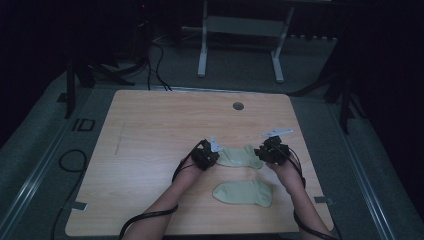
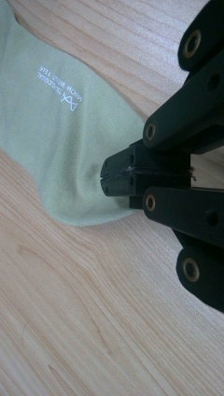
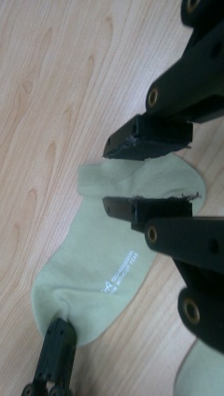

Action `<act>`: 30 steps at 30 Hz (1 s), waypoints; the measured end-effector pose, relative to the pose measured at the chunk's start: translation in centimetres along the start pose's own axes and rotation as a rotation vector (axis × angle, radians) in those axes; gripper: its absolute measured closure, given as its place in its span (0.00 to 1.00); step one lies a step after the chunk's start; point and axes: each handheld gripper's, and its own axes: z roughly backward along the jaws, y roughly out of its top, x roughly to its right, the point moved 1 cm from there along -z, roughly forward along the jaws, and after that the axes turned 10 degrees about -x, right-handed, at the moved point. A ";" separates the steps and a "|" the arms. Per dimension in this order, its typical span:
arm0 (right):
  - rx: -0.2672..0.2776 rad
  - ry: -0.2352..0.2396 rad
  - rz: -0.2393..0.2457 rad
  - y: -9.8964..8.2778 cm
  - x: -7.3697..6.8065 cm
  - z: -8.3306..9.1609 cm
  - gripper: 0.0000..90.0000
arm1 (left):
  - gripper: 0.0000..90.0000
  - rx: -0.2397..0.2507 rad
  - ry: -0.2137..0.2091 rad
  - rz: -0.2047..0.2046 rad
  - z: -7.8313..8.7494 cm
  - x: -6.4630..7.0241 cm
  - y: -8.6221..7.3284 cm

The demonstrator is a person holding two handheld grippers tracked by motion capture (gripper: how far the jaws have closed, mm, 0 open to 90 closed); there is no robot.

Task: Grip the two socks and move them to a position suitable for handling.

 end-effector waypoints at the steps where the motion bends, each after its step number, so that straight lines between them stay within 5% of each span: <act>1: -0.003 -0.006 0.004 0.0 0.0 -0.2 0.82 | 0.99 0.002 0.003 -0.002 0.0 0.0 0.0; 5: -0.029 -0.015 0.004 0.2 0.4 -1.6 0.97 | 0.99 0.002 0.000 -0.001 0.0 0.0 0.0; 13: -0.109 -0.029 -0.006 -0.1 0.8 -4.4 0.99 | 0.99 -0.011 0.007 0.001 0.0 0.0 0.2; 19: -0.092 -0.060 -0.033 -1.4 1.0 -4.0 0.99 | 0.99 -0.016 0.005 0.007 0.3 0.5 -0.1; 30: -0.086 -0.012 -0.040 -3.7 1.5 -2.7 0.99 | 0.99 -0.030 -0.028 -0.008 1.0 2.6 -0.5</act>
